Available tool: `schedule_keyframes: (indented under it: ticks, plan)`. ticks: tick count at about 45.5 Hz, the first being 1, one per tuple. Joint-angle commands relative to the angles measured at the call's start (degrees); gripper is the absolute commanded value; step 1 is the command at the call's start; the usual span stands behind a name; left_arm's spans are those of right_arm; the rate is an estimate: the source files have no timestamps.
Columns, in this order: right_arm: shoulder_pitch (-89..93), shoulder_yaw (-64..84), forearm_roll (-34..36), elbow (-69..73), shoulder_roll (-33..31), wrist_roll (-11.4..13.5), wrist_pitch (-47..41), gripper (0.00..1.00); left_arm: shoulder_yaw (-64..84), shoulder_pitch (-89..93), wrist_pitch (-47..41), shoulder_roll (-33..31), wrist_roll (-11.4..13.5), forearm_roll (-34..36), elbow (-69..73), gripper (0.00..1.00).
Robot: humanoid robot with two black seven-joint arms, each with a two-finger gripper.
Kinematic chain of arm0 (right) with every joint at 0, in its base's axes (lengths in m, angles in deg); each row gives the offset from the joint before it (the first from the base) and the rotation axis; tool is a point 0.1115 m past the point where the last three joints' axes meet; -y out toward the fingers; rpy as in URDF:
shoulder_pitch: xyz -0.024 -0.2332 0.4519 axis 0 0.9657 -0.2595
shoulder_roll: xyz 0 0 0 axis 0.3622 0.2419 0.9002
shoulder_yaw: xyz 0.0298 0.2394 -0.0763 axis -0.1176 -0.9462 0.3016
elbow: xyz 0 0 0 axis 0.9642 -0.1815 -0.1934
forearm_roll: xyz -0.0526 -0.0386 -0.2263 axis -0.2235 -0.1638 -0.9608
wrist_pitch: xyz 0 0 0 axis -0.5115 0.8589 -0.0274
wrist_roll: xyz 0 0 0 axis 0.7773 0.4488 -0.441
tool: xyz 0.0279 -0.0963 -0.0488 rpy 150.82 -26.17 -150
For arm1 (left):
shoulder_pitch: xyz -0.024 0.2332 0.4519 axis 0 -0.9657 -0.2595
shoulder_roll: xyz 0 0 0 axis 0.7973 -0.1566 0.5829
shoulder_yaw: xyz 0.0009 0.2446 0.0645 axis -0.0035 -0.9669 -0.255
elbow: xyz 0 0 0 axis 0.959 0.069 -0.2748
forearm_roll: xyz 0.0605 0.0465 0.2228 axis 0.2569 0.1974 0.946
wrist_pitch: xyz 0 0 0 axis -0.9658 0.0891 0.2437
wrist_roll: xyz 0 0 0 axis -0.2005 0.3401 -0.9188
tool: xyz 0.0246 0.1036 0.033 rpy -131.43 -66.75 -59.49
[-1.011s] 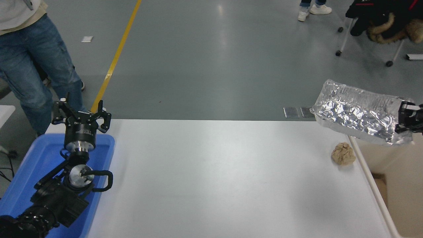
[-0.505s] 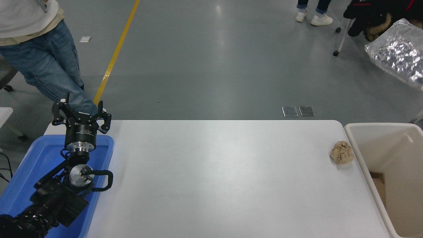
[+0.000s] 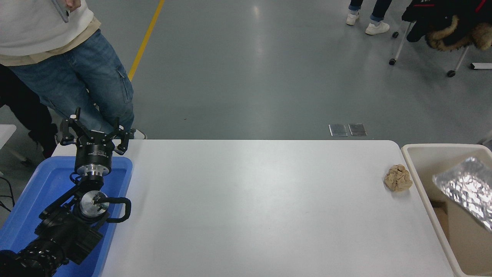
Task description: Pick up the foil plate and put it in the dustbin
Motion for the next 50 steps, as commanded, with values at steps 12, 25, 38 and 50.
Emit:
schedule_keyframes:
  ticks: [12,25,38,50]
  plan:
    - [3.2,-1.0,0.3,-1.2,3.6,0.2,3.3,0.0,0.0,0.0,0.0,0.0,-0.1,0.0,0.0,0.99]
    - [0.9,-1.1,0.7,-2.2,4.0,0.1,7.3,1.0,0.0,0.0,0.0,0.0,0.0,0.0,0.0,0.99]
    - [-1.7,-1.1,0.7,-1.9,5.1,0.1,7.1,1.0,0.0,0.0,0.0,0.0,0.0,0.0,0.0,0.99]
    - [-11.6,2.9,-0.5,11.0,-0.7,-0.4,6.3,1.0,-0.1,0.1,0.1,0.0,-0.1,0.1,0.0,0.99]
